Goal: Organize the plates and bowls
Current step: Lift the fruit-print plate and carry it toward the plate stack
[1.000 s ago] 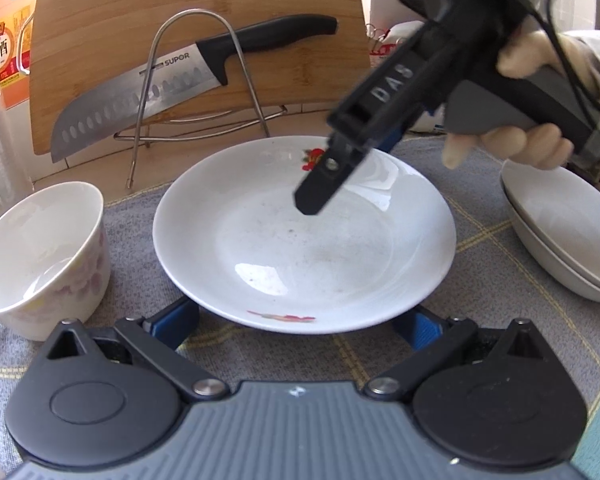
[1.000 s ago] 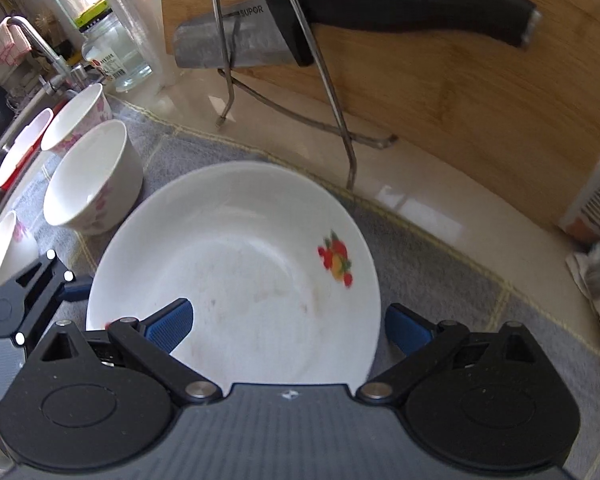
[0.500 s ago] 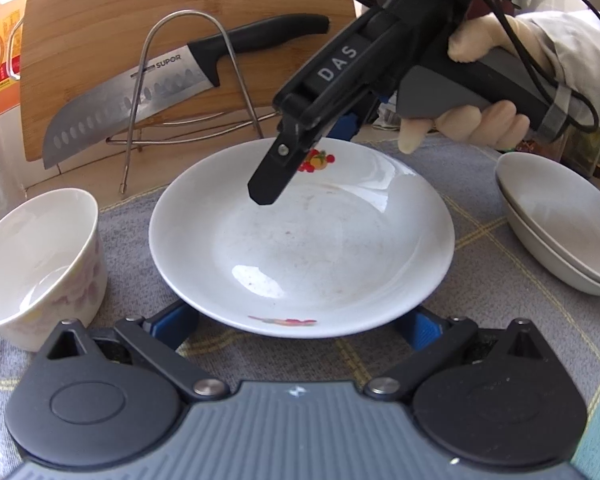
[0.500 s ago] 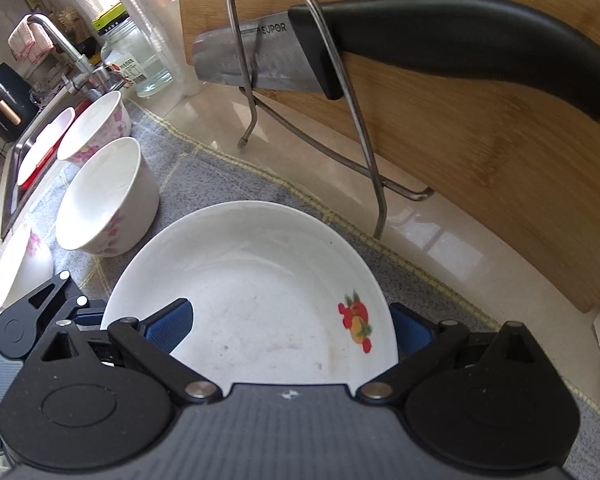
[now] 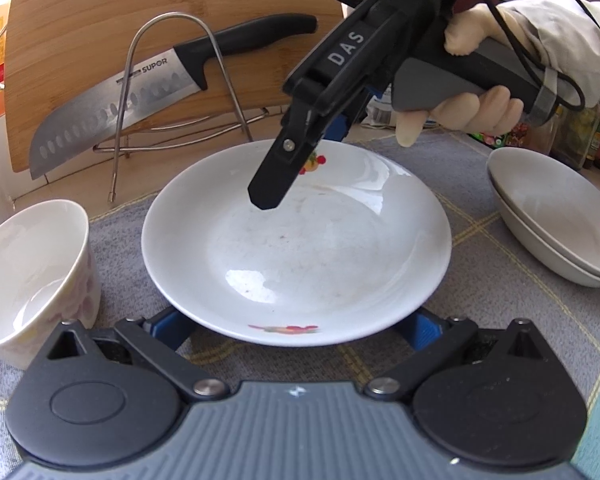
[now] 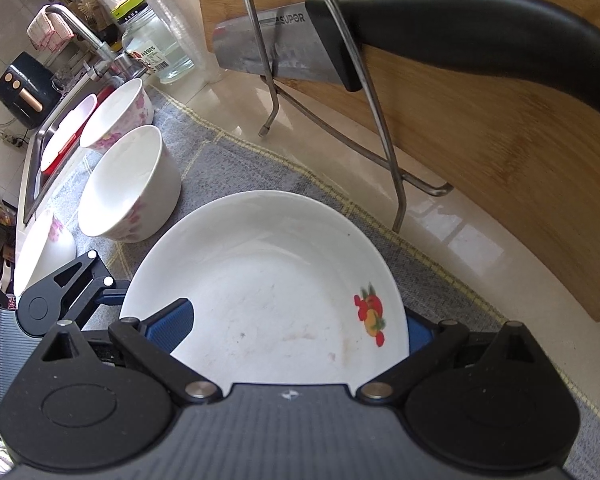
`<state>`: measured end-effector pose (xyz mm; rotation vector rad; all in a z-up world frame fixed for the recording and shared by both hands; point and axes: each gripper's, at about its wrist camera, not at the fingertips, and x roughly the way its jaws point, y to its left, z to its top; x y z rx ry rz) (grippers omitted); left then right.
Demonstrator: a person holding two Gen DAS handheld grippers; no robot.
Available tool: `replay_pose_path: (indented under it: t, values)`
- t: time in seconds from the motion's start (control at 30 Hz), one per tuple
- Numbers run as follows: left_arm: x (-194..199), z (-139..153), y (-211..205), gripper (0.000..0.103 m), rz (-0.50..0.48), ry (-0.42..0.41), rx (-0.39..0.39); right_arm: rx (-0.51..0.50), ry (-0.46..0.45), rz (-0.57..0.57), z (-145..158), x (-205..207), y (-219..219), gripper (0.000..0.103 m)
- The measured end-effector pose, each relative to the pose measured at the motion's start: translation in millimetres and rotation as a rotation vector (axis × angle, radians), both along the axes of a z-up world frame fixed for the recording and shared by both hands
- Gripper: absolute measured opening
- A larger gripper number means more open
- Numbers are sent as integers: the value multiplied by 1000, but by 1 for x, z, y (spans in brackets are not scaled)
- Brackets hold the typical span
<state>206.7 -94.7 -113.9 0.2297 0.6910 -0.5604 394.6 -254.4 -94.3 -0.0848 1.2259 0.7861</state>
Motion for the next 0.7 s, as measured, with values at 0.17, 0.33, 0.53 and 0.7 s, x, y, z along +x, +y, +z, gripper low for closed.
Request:
replay_pose_path:
  t: [0.17, 0.33, 0.53, 0.7]
  values:
    - [0, 1, -2, 103, 4, 0, 9, 20, 33, -30, 0, 5, -3, 103]
    - [0, 2, -3, 103, 3, 1, 13, 17, 33, -26, 0, 4, -4, 103]
    - [0, 4, -1, 103, 1, 10, 9, 12, 28, -34, 2, 2, 0, 103]
    - [-7, 9, 0, 103, 7, 9, 9, 13, 20, -27, 7, -5, 2, 103]
